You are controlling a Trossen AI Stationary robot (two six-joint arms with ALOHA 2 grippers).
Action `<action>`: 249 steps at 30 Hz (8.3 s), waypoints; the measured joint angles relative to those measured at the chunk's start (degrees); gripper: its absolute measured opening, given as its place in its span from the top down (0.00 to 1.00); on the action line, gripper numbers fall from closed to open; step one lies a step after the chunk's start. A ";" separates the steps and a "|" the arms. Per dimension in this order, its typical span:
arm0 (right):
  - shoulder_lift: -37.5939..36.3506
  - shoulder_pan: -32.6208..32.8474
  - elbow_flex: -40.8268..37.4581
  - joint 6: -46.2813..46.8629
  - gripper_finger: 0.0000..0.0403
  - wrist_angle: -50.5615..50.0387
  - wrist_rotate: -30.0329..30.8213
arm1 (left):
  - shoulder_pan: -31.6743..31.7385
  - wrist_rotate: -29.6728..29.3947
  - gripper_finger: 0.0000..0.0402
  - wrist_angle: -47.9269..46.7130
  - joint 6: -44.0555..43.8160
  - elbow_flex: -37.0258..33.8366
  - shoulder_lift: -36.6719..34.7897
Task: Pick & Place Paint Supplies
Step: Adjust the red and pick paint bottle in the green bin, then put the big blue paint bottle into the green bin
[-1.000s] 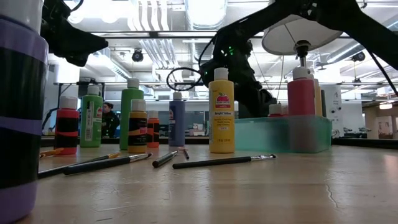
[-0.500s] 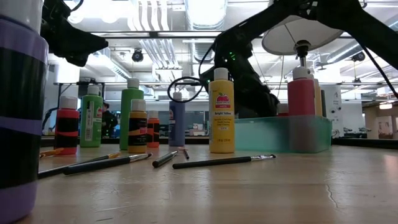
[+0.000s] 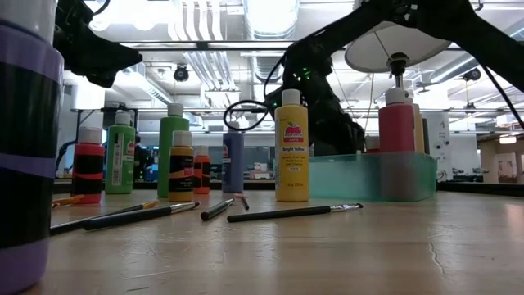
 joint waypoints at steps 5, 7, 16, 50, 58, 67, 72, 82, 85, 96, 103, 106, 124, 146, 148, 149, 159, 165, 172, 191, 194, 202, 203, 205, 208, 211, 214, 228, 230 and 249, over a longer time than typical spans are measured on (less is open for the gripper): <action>0.00 -0.76 0.00 -0.22 0.98 -0.42 0.70 | -0.01 0.00 0.81 0.00 0.02 -0.01 0.02; 0.00 -0.83 0.00 -0.90 0.98 -0.70 0.77 | -0.01 0.00 0.81 -0.01 0.01 -0.01 0.02; -0.04 -0.83 -1.12 -1.30 0.98 -0.68 0.70 | -0.02 0.00 0.81 0.00 0.01 0.00 0.01; -5.93 -0.94 -3.80 -0.88 0.98 -0.28 1.20 | -0.01 0.00 0.81 0.00 0.02 0.00 0.02; -15.34 0.26 -3.72 3.52 0.98 3.43 2.15 | -0.01 0.00 0.81 0.00 0.02 -0.01 0.02; -27.46 5.23 -3.72 6.34 0.98 17.28 2.21 | 0.00 0.00 0.81 -0.01 0.01 -0.02 0.02; -32.21 10.45 -3.72 7.03 0.98 25.47 6.39 | 0.00 0.00 0.81 0.00 0.01 -0.01 0.02; -37.15 23.08 -3.72 6.65 0.98 35.32 23.55 | -0.01 0.00 0.81 -0.02 0.00 0.00 0.02; -37.42 25.57 -3.72 6.29 0.98 35.60 25.42 | 0.00 0.00 0.81 0.00 0.02 0.00 0.02; -36.30 27.74 -3.75 8.15 0.98 39.59 25.74 | 0.00 0.00 0.81 -0.01 0.00 -0.01 0.01; -35.91 27.61 -3.78 5.58 0.98 44.27 25.75 | -0.02 0.00 0.81 -0.02 0.00 0.00 0.02; -35.94 27.57 -3.78 1.51 0.98 46.02 26.00 | -0.02 0.00 0.81 -0.02 0.00 -0.02 0.01; -47.00 32.89 -9.79 7.68 0.98 26.66 29.61 | 0.00 -0.02 0.81 0.07 0.07 -0.02 0.02; -84.98 35.59 -52.42 0.68 0.98 52.63 42.12 | -0.02 -5.64 0.81 6.36 -1.59 -0.02 0.08; -87.84 35.56 -56.77 0.46 0.98 59.43 42.00 | 0.00 -6.00 0.81 7.32 -2.50 -0.02 0.11; -89.21 35.54 -59.08 0.13 0.98 63.11 42.03 | 0.00 -6.06 0.81 7.75 -2.83 -0.02 0.19; -100.74 35.59 -76.04 -14.03 0.98 87.28 37.23 | -0.01 -7.53 0.81 8.24 -4.09 0.04 0.78; -103.78 35.56 -81.80 -5.99 0.98 102.35 37.29 | 0.00 -8.00 0.81 8.46 -4.68 0.04 0.76; -101.64 35.56 -81.99 -6.24 0.98 132.62 37.87 | -0.02 -9.52 0.81 8.70 -6.18 0.11 0.76; -52.96 35.63 -20.24 -5.93 0.94 31.05 33.56 | -0.01 -9.88 0.81 8.68 -10.76 0.42 0.76; -45.74 35.67 -11.33 -3.33 0.89 18.46 33.10 | -0.01 -9.88 0.81 8.68 -10.46 0.42 0.75; -43.02 34.24 -7.55 -0.60 0.83 17.77 37.14 | -0.01 -9.88 0.81 8.67 -10.33 0.37 0.76; -44.95 34.30 -9.82 -2.06 0.85 22.00 36.43 | -0.01 -9.88 0.81 8.69 -10.34 0.26 0.75; -49.23 33.49 -15.96 -4.37 0.91 30.34 33.22 | 0.00 -9.88 0.81 8.53 -10.34 0.09 0.81; -57.50 31.22 -26.87 -4.01 0.97 41.27 30.16 | -0.02 -9.88 0.81 8.63 -10.34 0.09 0.83; -67.16 28.76 -37.73 -4.33 0.97 52.38 30.48 | -0.02 -9.88 0.81 8.63 -10.34 0.09 0.83; -75.74 26.61 -47.98 -6.59 0.97 64.28 30.32 | -0.02 -9.88 0.81 8.64 -10.34 0.09 0.83; -101.76 24.68 -70.64 -3.87 0.97 72.03 32.68 | -0.01 -11.20 0.81 8.62 -10.35 0.04 0.83; -103.82 24.68 -72.78 -5.28 0.97 72.07 28.21 | -0.02 -11.42 0.81 8.63 -10.35 0.04 0.85; -114.68 24.68 -92.67 -5.32 0.97 85.64 22.46 | -0.01 -12.70 0.81 5.59 -8.55 4.61 3.35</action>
